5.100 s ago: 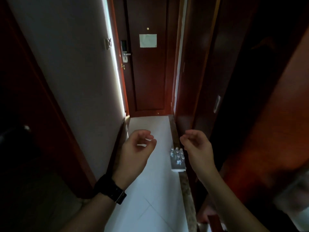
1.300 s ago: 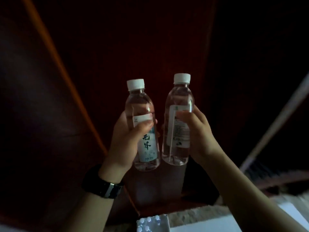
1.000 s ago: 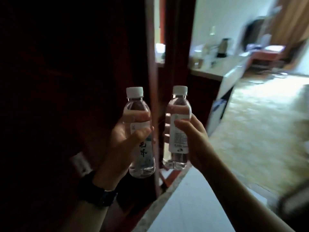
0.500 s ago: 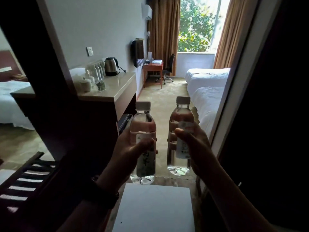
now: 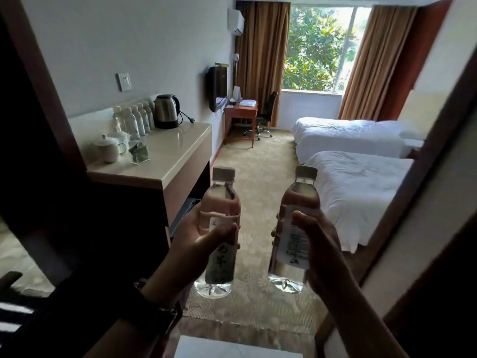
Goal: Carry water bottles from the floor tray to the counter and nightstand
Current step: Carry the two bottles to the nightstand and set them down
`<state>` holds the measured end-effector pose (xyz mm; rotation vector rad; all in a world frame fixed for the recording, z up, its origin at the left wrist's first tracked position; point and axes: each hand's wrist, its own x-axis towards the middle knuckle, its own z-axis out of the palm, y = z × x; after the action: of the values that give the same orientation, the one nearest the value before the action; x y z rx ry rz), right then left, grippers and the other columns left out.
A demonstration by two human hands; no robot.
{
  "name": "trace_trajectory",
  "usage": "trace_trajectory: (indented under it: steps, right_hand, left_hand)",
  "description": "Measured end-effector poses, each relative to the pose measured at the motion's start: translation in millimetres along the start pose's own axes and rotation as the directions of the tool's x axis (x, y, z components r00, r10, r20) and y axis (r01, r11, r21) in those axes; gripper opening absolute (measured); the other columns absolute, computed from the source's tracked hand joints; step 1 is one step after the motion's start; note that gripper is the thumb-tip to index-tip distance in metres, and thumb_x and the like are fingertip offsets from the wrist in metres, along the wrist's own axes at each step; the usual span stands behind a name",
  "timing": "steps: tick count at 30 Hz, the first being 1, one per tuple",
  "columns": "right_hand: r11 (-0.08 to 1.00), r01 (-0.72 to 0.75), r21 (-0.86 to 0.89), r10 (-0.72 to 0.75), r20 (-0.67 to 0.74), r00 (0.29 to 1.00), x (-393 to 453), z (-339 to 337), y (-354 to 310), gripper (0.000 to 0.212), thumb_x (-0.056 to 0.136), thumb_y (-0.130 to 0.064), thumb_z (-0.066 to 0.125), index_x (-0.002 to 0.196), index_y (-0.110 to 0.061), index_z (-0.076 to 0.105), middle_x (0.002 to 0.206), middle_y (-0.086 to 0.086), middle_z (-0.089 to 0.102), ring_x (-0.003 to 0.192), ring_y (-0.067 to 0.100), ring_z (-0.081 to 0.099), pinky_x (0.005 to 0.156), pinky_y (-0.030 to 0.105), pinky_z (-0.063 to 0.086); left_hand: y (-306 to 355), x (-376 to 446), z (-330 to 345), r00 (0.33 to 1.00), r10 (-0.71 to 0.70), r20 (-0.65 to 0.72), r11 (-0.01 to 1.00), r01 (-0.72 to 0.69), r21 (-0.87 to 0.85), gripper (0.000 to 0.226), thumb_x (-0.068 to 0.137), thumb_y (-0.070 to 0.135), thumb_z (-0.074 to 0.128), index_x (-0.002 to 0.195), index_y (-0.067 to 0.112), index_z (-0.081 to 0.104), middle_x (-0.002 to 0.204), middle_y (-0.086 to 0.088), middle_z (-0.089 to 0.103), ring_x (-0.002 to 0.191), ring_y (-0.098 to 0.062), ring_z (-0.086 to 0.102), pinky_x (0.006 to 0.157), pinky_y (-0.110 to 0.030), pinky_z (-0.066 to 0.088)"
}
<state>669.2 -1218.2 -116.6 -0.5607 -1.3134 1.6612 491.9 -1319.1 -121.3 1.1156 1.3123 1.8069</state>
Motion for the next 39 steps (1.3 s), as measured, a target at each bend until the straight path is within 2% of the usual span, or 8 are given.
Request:
trace_trajectory:
  steps: [5,9,15,21,26,29,32,39]
  right_hand:
    - [0.997,0.027,-0.076,-0.029,-0.026,0.999,143,12,7,0.051,0.064,-0.039,0.072,0.107,-0.014,0.063,0.086,0.009,0.069,0.071,0.025,0.068,0.059,0.034,0.059]
    - [0.992,0.065,-0.108,-0.07,-0.043,0.997,234,3,-1,0.058,0.063,-0.04,0.071,0.112,-0.008,0.06,0.085,0.01,0.068,0.07,0.024,0.068,0.058,0.034,0.058]
    - [0.986,0.093,-0.136,-0.106,-0.089,0.99,362,-39,9,0.058,0.064,-0.042,0.07,0.111,-0.01,0.06,0.087,0.012,0.067,0.073,0.027,0.069,0.059,0.034,0.057]
    - [0.987,0.126,-0.104,-0.137,-0.097,0.986,509,-110,39,0.044,0.069,-0.035,0.071,0.106,-0.013,0.063,0.082,0.006,0.068,0.07,0.022,0.068,0.057,0.031,0.058]
    - [0.981,0.15,-0.126,-0.163,-0.1,0.982,656,-162,45,0.048,0.067,-0.038,0.07,0.107,-0.012,0.063,0.085,0.009,0.067,0.071,0.024,0.066,0.059,0.03,0.058]
    - [0.978,0.145,-0.151,-0.158,-0.076,0.985,744,-181,41,0.038,0.075,-0.029,0.069,0.109,-0.013,0.062,0.091,0.014,0.066,0.074,0.025,0.067,0.061,0.03,0.059]
    - [0.975,0.137,-0.174,-0.149,-0.056,0.987,825,-196,43,0.037,0.079,-0.026,0.062,0.112,-0.01,0.06,0.089,0.011,0.067,0.073,0.023,0.068,0.06,0.028,0.059]
    - [0.968,0.134,-0.213,-0.152,-0.069,0.986,1023,-234,89,0.042,0.078,-0.028,0.063,0.113,-0.004,0.06,0.09,0.012,0.068,0.073,0.024,0.069,0.06,0.029,0.058]
  left_hand:
    - [-8,145,-29,0.999,0.031,0.043,1.0,-0.031,0.004,0.039,0.065,0.034,0.072,0.098,0.015,0.064,0.087,-0.033,0.061,0.07,-0.036,0.067,0.064,-0.042,0.057]
    - [-13,240,-24,0.995,0.027,0.094,1.0,-0.026,-0.009,0.027,0.064,0.038,0.07,0.089,0.031,0.069,0.087,-0.02,0.064,0.071,-0.031,0.067,0.064,-0.035,0.057]
    - [-55,371,-2,0.995,0.017,0.101,1.0,-0.016,-0.012,0.046,0.061,0.038,0.073,0.098,0.012,0.064,0.087,-0.022,0.064,0.069,-0.029,0.066,0.059,-0.03,0.057]
    - [-125,521,41,0.993,0.006,0.12,1.0,-0.009,0.023,0.029,0.062,0.04,0.072,0.086,0.025,0.07,0.086,-0.012,0.07,0.067,-0.026,0.069,0.059,-0.029,0.057]
    - [-168,666,82,0.994,-0.005,0.105,0.999,0.0,0.049,0.04,0.06,0.042,0.073,0.093,0.019,0.067,0.086,-0.013,0.07,0.068,-0.029,0.07,0.061,-0.033,0.057]
    - [-182,744,97,0.994,0.029,0.108,0.999,-0.034,0.042,0.039,0.061,0.041,0.072,0.092,0.019,0.067,0.084,-0.02,0.066,0.067,-0.027,0.07,0.06,-0.03,0.057]
    - [-195,818,102,0.995,0.033,0.093,0.996,-0.04,0.076,0.039,0.061,0.045,0.069,0.092,0.021,0.066,0.088,-0.022,0.065,0.067,-0.025,0.071,0.059,-0.027,0.058]
    - [-269,1009,100,0.997,0.036,0.061,0.994,-0.042,0.097,0.038,0.063,0.046,0.069,0.093,0.024,0.064,0.088,-0.019,0.066,0.068,-0.028,0.073,0.06,-0.029,0.058]
